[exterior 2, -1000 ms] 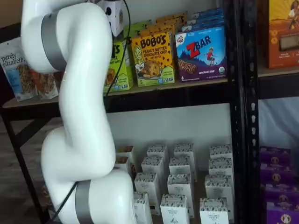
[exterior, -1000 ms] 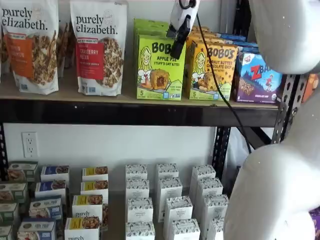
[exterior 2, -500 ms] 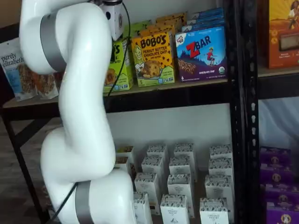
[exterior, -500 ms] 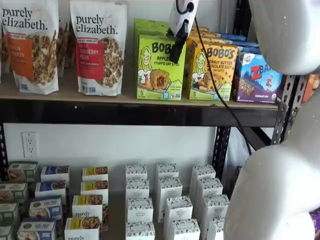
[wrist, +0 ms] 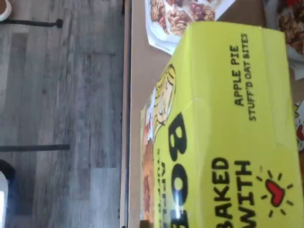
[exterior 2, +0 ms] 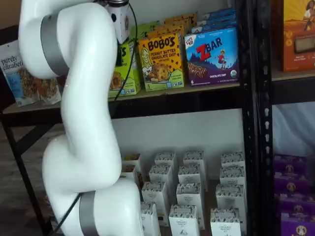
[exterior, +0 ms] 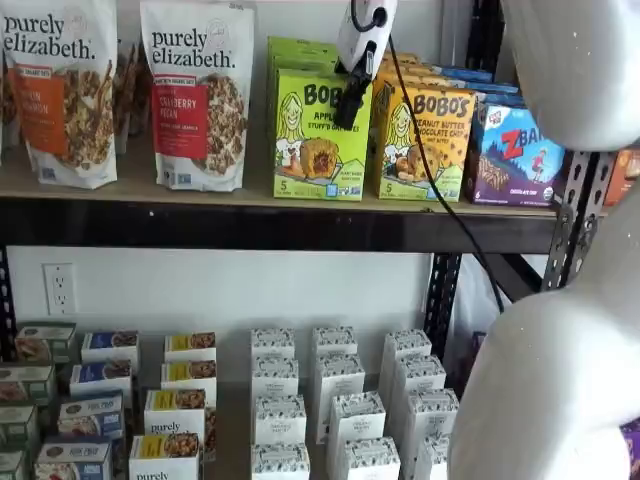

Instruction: Pick the green box on the top shelf, the fourth from the left

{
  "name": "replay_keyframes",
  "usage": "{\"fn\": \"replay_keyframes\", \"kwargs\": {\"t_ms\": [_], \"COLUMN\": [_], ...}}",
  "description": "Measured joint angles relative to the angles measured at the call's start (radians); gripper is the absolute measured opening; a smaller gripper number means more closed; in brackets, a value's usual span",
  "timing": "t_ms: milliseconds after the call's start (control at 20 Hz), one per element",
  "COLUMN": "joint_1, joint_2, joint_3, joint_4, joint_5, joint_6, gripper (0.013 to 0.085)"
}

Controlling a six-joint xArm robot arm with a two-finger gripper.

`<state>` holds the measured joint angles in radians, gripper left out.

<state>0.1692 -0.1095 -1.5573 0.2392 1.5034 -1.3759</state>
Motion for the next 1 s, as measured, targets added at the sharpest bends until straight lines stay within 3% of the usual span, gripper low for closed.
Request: {"fn": "replay_keyframes", "kwargs": {"t_ms": [500,700,800,1000], "joint_1": [-0.004,-0.004,-0.003,-0.004], "joint_2": [0.002,0.001,0.001,0.004], "joint_3": [-0.008,-0.010,-0.011,-0.017], "joint_4": [0.003,0.005,0.006,0.008], "joint_5": [0.012,0.012,0.014,0.021], "joint_6": [-0.002,-0.001,-0.001,0.000], "gripper": [0.0650,0.0570,0.0490,0.0490]}}
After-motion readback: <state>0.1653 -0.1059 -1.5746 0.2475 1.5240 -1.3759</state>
